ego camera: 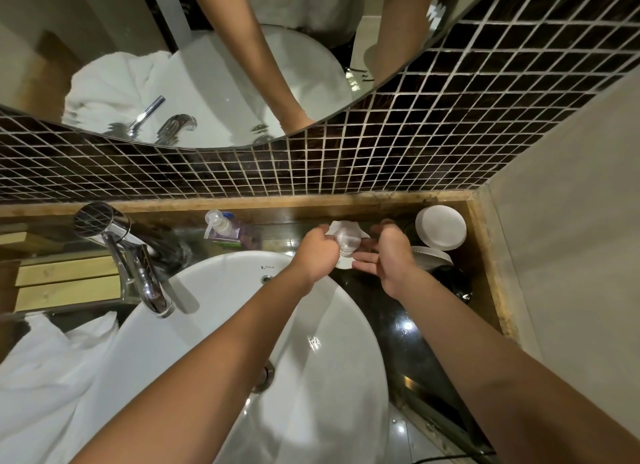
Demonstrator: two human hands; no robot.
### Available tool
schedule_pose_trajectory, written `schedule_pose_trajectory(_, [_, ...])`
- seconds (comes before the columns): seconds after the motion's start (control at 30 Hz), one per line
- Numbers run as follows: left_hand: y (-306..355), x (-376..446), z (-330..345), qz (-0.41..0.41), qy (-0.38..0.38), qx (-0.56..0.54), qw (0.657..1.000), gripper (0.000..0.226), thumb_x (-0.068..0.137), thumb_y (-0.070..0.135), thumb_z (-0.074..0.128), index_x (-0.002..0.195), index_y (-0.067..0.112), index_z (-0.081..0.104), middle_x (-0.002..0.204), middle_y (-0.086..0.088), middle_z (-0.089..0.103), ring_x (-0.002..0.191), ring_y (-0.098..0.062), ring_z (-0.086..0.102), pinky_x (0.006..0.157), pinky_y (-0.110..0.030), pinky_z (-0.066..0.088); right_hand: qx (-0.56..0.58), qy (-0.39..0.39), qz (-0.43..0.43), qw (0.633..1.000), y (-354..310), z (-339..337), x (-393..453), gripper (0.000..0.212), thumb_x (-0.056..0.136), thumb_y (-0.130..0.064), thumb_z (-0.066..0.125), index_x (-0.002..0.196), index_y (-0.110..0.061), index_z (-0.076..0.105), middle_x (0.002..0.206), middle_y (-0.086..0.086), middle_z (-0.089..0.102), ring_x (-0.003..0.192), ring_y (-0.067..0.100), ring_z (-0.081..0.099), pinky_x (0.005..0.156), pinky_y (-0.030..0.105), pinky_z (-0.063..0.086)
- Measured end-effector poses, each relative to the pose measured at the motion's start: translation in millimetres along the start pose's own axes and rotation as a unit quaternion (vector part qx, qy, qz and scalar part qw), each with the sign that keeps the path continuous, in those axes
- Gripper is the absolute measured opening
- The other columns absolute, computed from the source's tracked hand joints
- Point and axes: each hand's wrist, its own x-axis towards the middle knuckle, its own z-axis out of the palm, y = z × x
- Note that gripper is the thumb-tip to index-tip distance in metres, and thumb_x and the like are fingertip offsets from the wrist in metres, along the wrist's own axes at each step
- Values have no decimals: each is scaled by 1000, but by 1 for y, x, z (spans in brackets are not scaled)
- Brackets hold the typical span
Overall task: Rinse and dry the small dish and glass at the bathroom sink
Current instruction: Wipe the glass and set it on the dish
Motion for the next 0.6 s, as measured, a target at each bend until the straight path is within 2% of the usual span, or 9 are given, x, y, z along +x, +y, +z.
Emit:
schedule_pose_trajectory(0.2, [-2, -2, 0, 14, -1, 8, 1000, 54, 95, 9, 41, 147, 19, 31, 147, -8, 44, 127, -29, 47, 106, -46, 41, -11, 8, 3, 1000, 1, 3, -3, 38, 105, -37, 37, 131, -13, 51, 109, 14, 68, 100, 31, 69, 91, 46, 58])
schedule_pose_trajectory(0.3, [-5, -4, -2, 53, 23, 42, 997, 58, 91, 2, 44, 146, 18, 33, 147, -7, 44, 132, -27, 43, 109, -41, 38, -32, 50, -27, 998, 3, 4, -1, 32, 103, -33, 42, 126, -16, 55, 117, 12, 67, 104, 28, 66, 92, 45, 58])
schedule_pose_trajectory(0.4, [-8, -8, -6, 88, 78, 112, 987, 60, 88, 3, 48, 144, 19, 36, 147, -8, 43, 133, -28, 41, 108, -39, 37, -71, 103, -66, 990, 6, 3, -1, 25, 98, -35, 46, 112, -20, 59, 109, 7, 64, 102, 26, 61, 98, 49, 52])
schedule_pose_trajectory(0.5, [-10, -9, -7, 97, 99, 161, 977, 63, 86, 3, 50, 145, 19, 35, 145, -8, 46, 131, -30, 44, 105, -40, 41, -81, 110, -73, 988, 8, 5, -2, 32, 98, -39, 43, 116, -18, 59, 111, 8, 62, 103, 26, 59, 100, 49, 49])
schedule_pose_trajectory(0.6, [-11, -9, -5, 95, 92, 169, 977, 65, 85, 3, 51, 146, 18, 34, 142, -10, 50, 127, -31, 48, 98, -38, 44, -82, 113, -63, 988, 8, 5, -1, 30, 103, -35, 41, 119, -16, 58, 115, 10, 62, 103, 24, 59, 99, 47, 50])
